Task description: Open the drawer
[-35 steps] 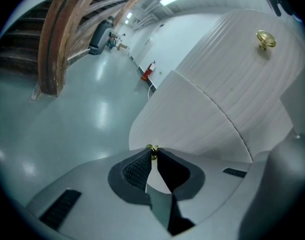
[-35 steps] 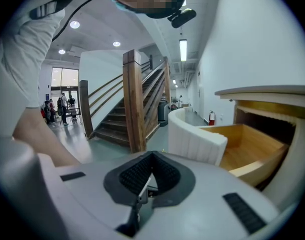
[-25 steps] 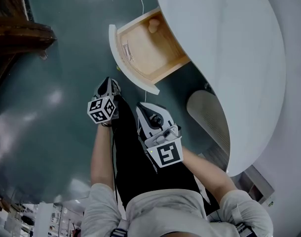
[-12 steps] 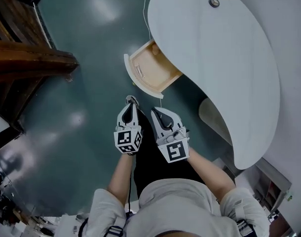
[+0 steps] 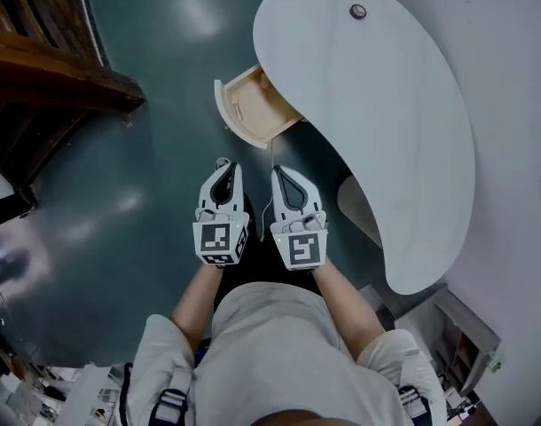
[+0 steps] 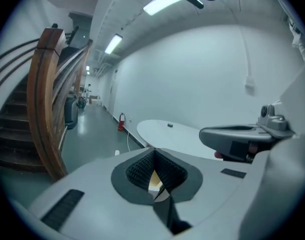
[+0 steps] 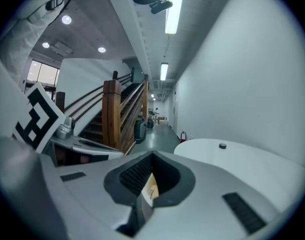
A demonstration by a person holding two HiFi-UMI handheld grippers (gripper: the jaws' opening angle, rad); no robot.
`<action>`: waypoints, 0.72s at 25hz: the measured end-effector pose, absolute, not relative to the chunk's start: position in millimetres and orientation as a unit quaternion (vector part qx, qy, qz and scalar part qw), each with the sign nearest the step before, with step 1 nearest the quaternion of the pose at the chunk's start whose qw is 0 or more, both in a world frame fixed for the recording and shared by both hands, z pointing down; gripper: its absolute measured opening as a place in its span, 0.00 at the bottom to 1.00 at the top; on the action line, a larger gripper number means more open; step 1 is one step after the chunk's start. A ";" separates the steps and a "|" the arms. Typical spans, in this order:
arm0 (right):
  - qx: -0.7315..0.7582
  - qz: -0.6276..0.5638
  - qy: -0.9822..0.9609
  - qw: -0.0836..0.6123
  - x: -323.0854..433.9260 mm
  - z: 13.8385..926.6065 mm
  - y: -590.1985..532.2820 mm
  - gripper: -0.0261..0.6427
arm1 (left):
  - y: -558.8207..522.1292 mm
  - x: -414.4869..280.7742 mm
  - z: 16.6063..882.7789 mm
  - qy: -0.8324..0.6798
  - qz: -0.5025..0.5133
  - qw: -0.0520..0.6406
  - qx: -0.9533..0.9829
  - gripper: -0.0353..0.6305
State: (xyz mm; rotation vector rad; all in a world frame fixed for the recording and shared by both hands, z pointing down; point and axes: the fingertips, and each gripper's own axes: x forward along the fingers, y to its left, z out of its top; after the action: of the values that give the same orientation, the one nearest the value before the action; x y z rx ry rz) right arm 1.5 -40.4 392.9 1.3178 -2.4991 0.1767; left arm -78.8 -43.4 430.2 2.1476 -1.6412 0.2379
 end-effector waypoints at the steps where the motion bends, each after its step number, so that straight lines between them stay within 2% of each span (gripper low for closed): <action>1: 0.463 0.064 -0.872 0.146 5.8 383.1 -36.5 0.06 | -39.0 -75.5 416.1 -0.593 0.079 0.207 0.774 0.06; 7: 0.451 0.030 -0.882 0.130 26.8 328.1 -6.1 0.06 | -4.9 -53.1 354.3 -0.610 0.052 0.191 0.767 0.06; 13: 0.447 -0.001 -0.889 0.095 44.4 273.4 11.2 0.06 | 14.5 -29.2 300.3 -0.625 0.033 0.147 0.766 0.06; 18: 0.445 -0.030 -0.889 0.105 56.0 250.7 25.8 0.06 | 27.9 -9.3 269.9 -0.618 0.028 0.125 0.776 0.06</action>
State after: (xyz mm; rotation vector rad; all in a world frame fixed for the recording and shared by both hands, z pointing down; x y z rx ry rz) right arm 56.0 25.8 250.7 1.3118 -2.6203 -0.0875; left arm -9.3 27.9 269.9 2.2603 -1.7992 0.0812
